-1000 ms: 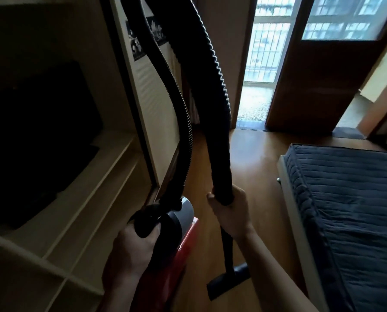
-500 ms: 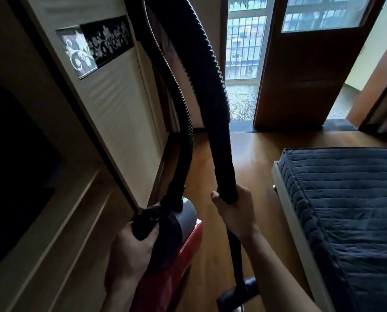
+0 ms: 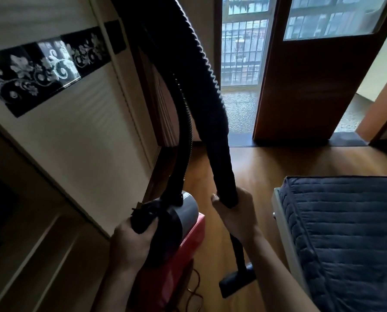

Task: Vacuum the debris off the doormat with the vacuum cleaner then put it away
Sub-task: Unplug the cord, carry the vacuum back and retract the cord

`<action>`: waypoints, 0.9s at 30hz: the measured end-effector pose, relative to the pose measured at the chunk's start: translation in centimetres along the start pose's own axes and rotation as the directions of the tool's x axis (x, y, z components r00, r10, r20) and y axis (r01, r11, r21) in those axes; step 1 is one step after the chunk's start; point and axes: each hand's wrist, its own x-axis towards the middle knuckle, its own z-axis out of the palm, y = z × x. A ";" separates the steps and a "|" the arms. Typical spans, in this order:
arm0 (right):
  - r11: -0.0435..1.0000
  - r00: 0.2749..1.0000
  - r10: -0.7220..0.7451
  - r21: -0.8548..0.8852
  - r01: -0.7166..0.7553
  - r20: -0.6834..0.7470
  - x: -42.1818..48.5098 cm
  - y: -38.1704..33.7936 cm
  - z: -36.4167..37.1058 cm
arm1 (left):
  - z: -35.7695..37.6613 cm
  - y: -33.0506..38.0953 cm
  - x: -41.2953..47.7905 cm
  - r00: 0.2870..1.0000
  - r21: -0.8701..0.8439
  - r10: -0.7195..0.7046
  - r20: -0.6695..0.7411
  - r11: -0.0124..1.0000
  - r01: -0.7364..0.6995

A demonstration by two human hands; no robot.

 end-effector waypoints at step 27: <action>0.986 0.987 0.123 -0.100 -0.134 -0.103 43.4 20.7 5.5 | 24.3 6.6 44.2 0.983 0.073 -0.040 0.179 0.997 0.028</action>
